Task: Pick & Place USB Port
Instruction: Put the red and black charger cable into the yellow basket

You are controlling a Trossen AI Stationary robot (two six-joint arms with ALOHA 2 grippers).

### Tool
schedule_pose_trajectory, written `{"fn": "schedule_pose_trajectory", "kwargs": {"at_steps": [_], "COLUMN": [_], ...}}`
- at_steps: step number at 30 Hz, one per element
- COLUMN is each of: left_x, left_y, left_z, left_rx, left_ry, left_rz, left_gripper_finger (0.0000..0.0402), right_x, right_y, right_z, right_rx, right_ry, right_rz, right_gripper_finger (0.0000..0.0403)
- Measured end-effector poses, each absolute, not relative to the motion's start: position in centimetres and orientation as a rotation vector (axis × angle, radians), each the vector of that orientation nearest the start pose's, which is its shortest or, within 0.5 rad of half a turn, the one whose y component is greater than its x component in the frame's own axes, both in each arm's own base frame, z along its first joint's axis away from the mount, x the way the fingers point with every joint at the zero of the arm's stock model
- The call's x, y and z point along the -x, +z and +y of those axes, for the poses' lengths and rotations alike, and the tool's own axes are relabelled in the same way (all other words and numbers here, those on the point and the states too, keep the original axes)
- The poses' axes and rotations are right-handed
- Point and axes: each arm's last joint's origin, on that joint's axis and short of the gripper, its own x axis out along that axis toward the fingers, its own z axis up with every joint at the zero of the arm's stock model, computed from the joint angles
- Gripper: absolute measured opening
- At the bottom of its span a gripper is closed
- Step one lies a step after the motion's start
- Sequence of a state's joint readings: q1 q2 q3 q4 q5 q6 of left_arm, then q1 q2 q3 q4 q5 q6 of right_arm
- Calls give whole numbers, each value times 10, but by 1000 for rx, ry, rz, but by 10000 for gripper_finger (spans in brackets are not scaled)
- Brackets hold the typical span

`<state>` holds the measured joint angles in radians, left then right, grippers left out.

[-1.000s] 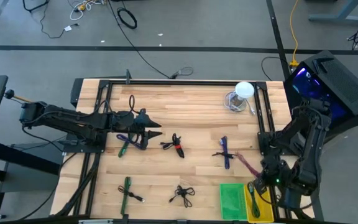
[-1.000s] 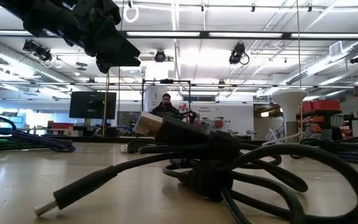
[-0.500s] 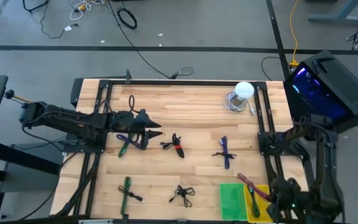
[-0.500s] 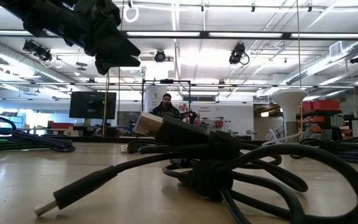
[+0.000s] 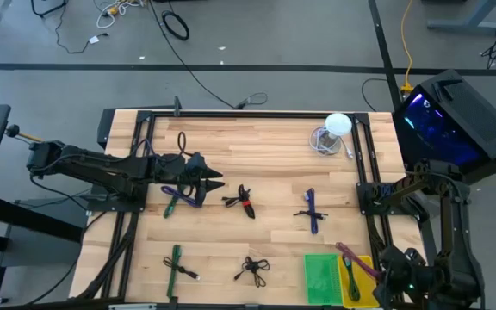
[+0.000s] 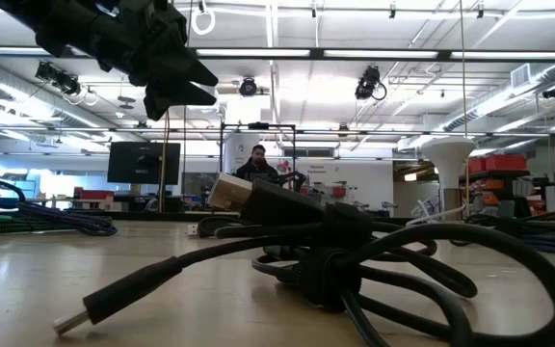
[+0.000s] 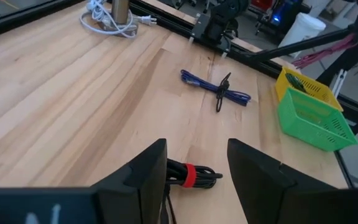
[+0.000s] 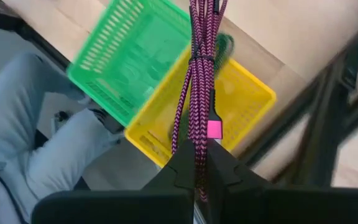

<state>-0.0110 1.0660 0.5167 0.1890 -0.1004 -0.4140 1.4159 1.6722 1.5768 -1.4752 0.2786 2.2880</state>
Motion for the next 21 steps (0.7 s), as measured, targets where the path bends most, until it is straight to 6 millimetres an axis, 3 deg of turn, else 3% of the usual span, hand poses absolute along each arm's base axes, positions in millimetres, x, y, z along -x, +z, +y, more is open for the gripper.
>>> {"fn": "schedule_pose_trajectory", "kwargs": {"at_steps": [11,21], "left_x": [-223,-223], "left_y": [224,224], "left_z": [-6,-6], "left_rx": [403,396], "left_ry": [143,168], "left_rz": [339,333], "left_gripper_finger": [177,177], "right_x": [-43,-53], "right_y": [302,298], "right_z": [295,292], "right_rx": [-670,-630], "right_ry": [-615,-599], "right_rz": [1384,1365], "right_gripper_finger": [7,7]}}
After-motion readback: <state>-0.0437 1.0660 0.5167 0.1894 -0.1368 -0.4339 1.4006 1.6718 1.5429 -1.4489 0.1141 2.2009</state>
